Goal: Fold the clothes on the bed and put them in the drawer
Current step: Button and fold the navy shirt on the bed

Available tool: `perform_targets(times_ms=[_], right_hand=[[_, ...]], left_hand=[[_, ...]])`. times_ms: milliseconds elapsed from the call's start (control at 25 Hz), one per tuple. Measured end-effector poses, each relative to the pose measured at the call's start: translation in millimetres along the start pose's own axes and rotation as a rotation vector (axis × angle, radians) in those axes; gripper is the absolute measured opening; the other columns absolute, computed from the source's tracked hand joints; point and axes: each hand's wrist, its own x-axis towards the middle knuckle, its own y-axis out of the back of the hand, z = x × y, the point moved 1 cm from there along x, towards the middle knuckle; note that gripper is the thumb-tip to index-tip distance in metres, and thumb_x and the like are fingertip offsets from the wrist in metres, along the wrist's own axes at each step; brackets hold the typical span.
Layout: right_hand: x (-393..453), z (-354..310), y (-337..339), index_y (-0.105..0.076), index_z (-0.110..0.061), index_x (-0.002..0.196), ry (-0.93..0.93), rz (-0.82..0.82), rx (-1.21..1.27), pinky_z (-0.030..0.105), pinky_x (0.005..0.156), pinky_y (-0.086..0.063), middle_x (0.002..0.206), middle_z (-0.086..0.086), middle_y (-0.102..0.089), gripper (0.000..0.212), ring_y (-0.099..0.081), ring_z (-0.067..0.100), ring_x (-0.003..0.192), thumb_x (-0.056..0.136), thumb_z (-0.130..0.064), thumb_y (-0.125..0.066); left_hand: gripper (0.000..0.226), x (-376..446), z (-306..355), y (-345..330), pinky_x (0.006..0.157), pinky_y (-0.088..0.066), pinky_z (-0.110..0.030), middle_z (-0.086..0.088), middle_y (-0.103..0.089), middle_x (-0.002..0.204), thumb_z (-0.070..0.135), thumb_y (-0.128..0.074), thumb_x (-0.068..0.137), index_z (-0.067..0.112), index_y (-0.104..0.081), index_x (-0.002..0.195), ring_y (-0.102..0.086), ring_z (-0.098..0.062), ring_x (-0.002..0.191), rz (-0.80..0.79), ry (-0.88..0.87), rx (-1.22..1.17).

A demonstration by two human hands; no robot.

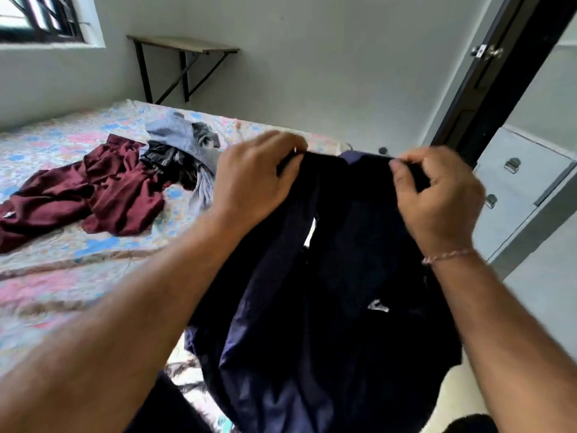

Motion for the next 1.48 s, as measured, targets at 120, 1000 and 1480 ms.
perform_targets(times_ms=[120, 1000, 1480], right_hand=[[-93.6, -2.0, -2.6, -0.073, -0.025, 0.087, -0.292, -0.520, -0.037, 0.038, 0.064, -0.053, 0.078, -0.002, -0.072, 0.014, -0.069, 0.029, 0.078, 0.089, -0.038, -0.073], [-233.2, -98.4, 49.6, -0.073, -0.025, 0.086, -0.981, -0.437, 0.810, 0.036, 0.074, -0.060, 0.082, 0.003, -0.074, 0.016, -0.070, 0.025, 0.079, 0.087, -0.011, -0.081], [-231.3, -105.3, 50.0, -0.073, -0.022, 0.090, -0.856, -0.403, 0.706, 0.015, 0.071, -0.053, 0.083, -0.012, -0.073, 0.015, -0.068, 0.006, 0.076, 0.086, -0.011, -0.081]], left_hand=[[0.018, -102.9, 16.1, 0.3, 0.075, -0.057, -0.040, 0.008, -0.073, 0.101, 0.026, -0.061, 0.093, 0.031, -0.071, 0.107, -0.072, -0.021, 0.093, -0.253, 0.183, -0.023], [0.005, -221.0, 137.0, 26.0, 0.087, -0.057, -0.045, -0.021, -0.076, 0.094, 0.010, -0.082, 0.087, 0.012, -0.078, 0.089, -0.069, -0.025, 0.085, -0.221, 1.382, -0.980], [0.011, -216.3, 137.6, 26.2, 0.072, -0.055, -0.031, -0.006, -0.076, 0.079, 0.010, -0.080, 0.089, 0.015, -0.078, 0.079, -0.066, -0.012, 0.073, -0.212, 1.320, -0.828]])
